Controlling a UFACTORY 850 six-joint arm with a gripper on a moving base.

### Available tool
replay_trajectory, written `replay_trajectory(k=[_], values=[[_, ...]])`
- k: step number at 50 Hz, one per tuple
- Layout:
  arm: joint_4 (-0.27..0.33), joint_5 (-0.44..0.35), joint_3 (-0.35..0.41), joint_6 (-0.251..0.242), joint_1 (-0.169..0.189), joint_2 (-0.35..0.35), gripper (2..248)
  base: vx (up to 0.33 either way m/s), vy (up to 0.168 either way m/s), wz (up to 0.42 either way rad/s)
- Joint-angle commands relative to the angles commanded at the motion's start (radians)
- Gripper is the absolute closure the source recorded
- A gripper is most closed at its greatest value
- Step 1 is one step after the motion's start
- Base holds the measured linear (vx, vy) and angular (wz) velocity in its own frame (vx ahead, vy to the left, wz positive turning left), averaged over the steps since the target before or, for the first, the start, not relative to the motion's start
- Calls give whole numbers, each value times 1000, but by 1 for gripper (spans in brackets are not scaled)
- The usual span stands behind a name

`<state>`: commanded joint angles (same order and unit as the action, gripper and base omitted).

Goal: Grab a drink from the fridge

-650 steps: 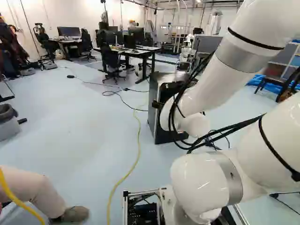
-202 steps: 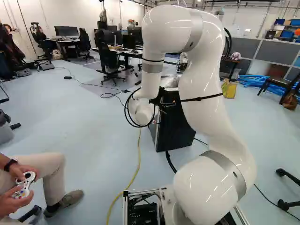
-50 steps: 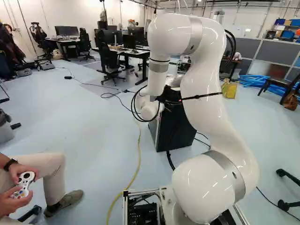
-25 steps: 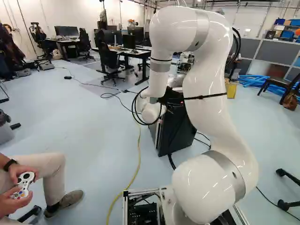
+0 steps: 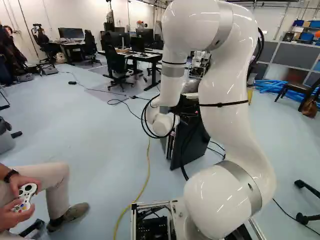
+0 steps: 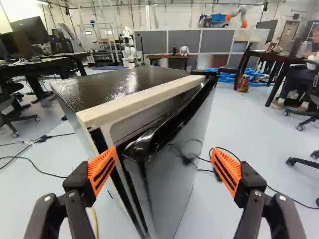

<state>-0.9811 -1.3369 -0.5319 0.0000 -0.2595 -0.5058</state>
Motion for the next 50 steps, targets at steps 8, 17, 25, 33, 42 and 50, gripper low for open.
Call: replay_trajectory(k=[8, 17, 25, 33, 42, 50], values=[[0, 0, 24, 0, -1, 15, 3, 0, 0, 0], [0, 0, 30, 0, 1, 19, 3, 0, 0, 0], [0, 0, 31, 0, 1, 19, 3, 0, 0, 0], [-2, 0, 31, 0, 1, 19, 3, 0, 0, 0], [-19, 0, 29, 0, 6, 18, 3, 0, 0, 0], [-37, 0, 27, 0, 14, 17, 3, 0, 0, 0]])
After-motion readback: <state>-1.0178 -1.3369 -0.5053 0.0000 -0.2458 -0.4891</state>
